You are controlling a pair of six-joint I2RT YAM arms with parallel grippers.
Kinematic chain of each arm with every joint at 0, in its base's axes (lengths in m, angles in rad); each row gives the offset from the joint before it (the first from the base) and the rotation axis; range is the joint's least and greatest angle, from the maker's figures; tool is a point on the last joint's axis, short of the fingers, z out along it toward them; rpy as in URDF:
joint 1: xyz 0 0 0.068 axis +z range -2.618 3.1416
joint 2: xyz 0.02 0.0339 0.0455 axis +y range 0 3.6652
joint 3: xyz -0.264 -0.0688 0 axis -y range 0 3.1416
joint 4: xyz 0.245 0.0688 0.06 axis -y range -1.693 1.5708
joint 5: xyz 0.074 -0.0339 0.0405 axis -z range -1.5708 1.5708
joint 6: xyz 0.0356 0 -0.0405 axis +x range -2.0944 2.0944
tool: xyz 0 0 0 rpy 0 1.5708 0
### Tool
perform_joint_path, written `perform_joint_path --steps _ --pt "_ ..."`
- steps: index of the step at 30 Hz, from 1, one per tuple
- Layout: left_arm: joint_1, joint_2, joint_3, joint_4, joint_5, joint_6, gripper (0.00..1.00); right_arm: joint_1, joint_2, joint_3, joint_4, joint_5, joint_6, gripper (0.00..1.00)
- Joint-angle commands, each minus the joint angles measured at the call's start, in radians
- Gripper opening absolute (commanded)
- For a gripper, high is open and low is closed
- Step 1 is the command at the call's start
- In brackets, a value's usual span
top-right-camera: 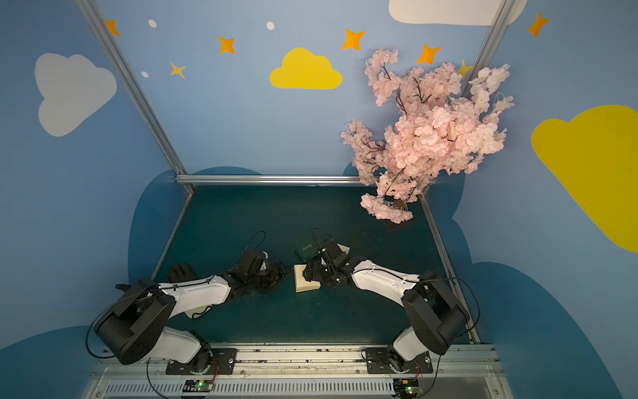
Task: Take the rings out of the lift-off lid box
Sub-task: Close the lid on the jewelry box.
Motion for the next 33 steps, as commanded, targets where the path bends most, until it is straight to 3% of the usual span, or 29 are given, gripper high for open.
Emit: perform_joint_path --steps 1,4,7,16,22,33 --pt "-0.017 0.052 0.006 -0.1 -0.008 0.0 0.8 -0.008 0.011 -0.015 0.033 -0.017 -0.001 0.84" --pt "-0.024 0.073 0.023 -0.091 -0.006 -0.006 0.8 -0.008 0.015 -0.019 0.04 -0.018 -0.002 0.84" --pt "-0.026 0.093 0.039 -0.084 -0.003 -0.005 0.79 -0.01 0.014 -0.033 0.063 -0.025 -0.004 0.74" --pt "-0.029 0.113 0.062 -0.087 0.002 -0.01 0.75 -0.01 0.032 -0.035 0.097 -0.058 -0.013 0.74" --pt "-0.027 0.043 0.037 -0.102 -0.056 -0.02 0.7 -0.009 0.034 -0.029 0.091 -0.059 -0.022 0.74" --pt "-0.027 -0.011 0.005 0.003 -0.061 -0.006 0.55 -0.01 0.052 -0.011 0.091 -0.076 -0.031 0.73"
